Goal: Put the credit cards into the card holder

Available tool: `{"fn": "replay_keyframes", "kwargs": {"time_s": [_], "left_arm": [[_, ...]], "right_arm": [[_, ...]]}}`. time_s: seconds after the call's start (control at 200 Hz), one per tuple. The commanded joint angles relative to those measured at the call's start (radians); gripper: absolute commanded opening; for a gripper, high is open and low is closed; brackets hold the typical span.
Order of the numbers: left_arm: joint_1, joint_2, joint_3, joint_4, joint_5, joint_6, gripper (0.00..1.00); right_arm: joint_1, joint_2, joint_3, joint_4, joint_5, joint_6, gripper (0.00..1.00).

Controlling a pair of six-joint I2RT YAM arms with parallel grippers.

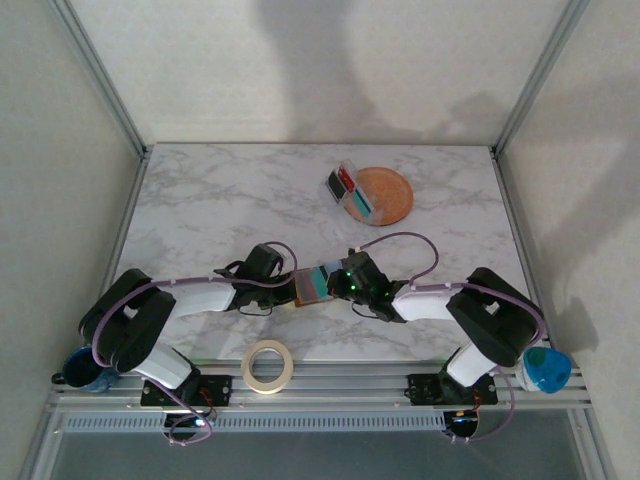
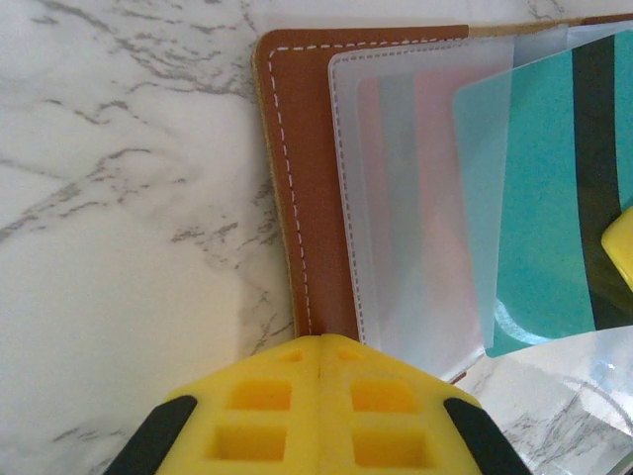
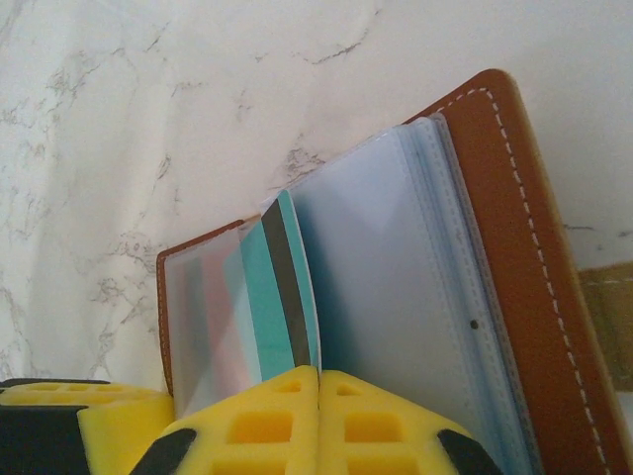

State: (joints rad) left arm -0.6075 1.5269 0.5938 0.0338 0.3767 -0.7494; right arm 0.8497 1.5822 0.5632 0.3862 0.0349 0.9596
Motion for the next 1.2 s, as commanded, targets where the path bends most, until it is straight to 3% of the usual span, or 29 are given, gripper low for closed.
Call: {"fn": "replay_keyframes", "kwargs": {"time_s": [0.0,0.39,0.671,0.871,1.191], "left_arm": [[-0.015,0.042,-0.01,-0.064,-0.033,-0.011,0.02],[-0.017,0.046,-0.005,-0.069,-0.036,-0.012,0.02],[-0.017,0.05,0.001,-0.076,-0.038,-0.007,0.01],[-0.017,0.052,-0.001,-0.075,-0.039,-0.007,0.01],[-0.017,0.049,-0.008,-0.073,-0.044,-0.014,0.01]], "right_arm": [[0.014,0.037,-0.02,-0.035,0.037,0.013,0.0],[0.042,0.026,-0.01,-0.058,0.027,0.038,0.03],[0.048,0.015,-0.009,-0.088,0.095,-0.048,0.03],[0.047,0.024,-0.033,0.012,0.089,-0.135,0.04],[0.059,0.012,-0.064,0.041,0.044,-0.054,0.04]]}}
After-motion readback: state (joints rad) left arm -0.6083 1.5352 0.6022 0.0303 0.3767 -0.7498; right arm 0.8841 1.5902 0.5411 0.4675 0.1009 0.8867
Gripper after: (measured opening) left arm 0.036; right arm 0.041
